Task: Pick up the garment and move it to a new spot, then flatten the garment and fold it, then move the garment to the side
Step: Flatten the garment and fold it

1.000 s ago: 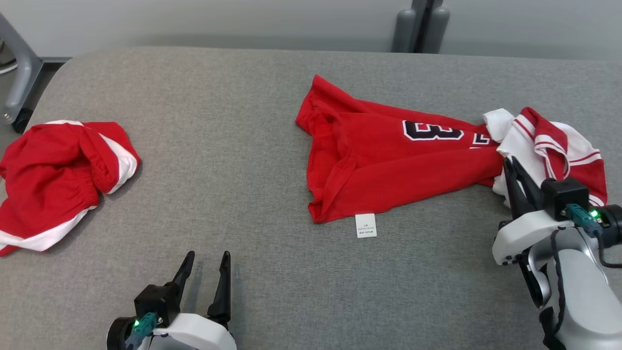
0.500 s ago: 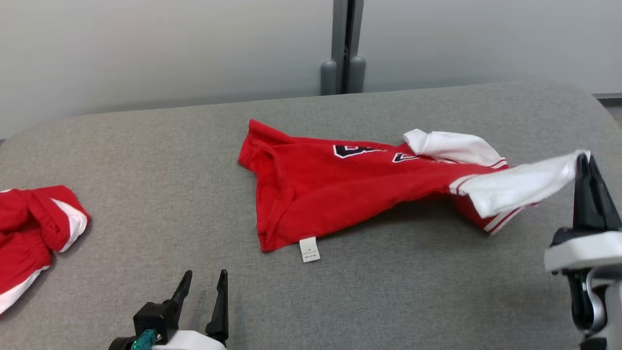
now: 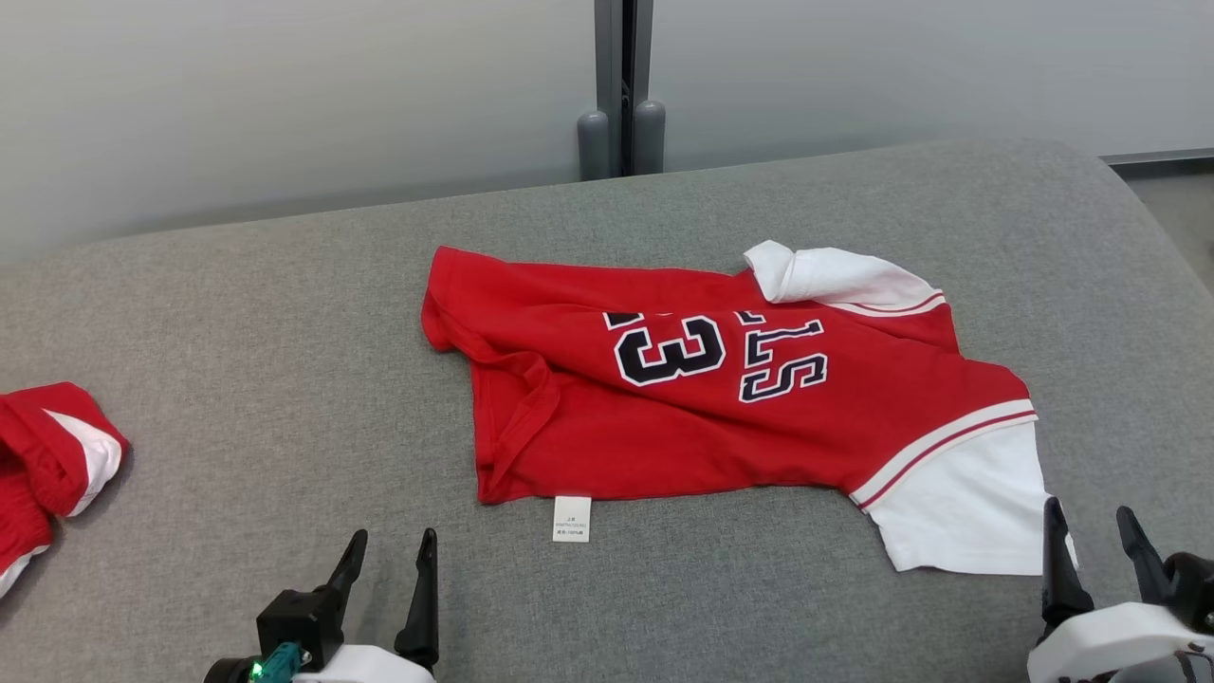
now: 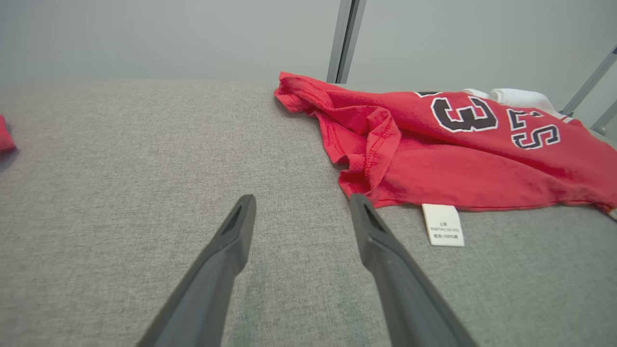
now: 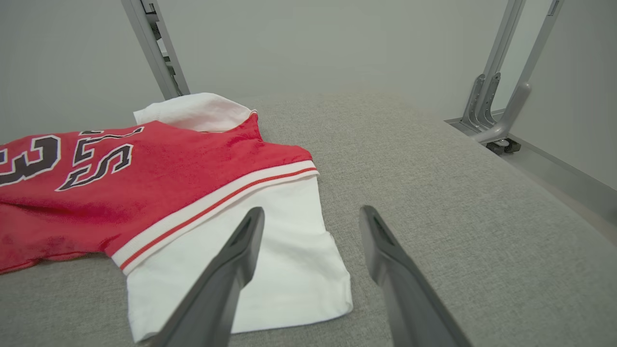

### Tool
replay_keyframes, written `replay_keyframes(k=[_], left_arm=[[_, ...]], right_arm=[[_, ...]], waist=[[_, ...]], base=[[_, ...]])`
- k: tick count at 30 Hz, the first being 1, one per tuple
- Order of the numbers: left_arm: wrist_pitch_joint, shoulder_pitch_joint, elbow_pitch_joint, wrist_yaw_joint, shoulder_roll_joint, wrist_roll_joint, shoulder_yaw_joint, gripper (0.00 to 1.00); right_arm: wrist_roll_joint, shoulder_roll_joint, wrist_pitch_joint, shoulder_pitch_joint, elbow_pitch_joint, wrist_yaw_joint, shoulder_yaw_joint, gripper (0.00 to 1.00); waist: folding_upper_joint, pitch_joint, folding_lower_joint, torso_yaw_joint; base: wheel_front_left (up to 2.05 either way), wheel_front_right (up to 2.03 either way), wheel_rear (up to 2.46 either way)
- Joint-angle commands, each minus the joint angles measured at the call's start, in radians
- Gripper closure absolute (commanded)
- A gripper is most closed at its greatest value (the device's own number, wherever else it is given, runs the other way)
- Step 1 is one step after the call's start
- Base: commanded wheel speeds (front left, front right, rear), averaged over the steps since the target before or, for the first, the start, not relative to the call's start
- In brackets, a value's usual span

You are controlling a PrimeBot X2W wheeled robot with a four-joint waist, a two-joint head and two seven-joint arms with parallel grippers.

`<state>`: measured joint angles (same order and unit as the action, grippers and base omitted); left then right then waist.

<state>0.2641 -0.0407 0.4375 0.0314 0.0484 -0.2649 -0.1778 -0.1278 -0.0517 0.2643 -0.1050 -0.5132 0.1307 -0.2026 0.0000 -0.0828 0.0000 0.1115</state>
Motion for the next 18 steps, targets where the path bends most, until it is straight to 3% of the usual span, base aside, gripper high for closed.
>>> replay_keyframes(k=[1, 11, 18], left_arm=[[0.001, -0.014, 0.001, -0.003, 0.004, 0.006, 0.003, 0.00], [0.001, -0.130, 0.047, -0.032, 0.004, 0.030, -0.088, 0.00], [0.001, -0.217, 0.134, -0.011, 0.004, 0.030, -0.136, 0.00]], right_arm=[[0.001, -0.003, 0.000, -0.012, 0.007, 0.000, -0.001, 0.00], [-0.013, -0.002, 0.000, -0.102, 0.036, 0.000, 0.077, 0.00], [-0.021, -0.003, 0.000, -0.133, 0.037, 0.000, 0.108, 0.00]], waist=[[0.0000, -0.002, 0.0000, 0.001], [0.0000, -0.072, 0.0000, 0.016], [0.0000, -0.126, 0.0000, 0.046]], base=[[0.00, 0.00, 0.00], [0.00, 0.00, 0.00], [0.00, 0.00, 0.00]])
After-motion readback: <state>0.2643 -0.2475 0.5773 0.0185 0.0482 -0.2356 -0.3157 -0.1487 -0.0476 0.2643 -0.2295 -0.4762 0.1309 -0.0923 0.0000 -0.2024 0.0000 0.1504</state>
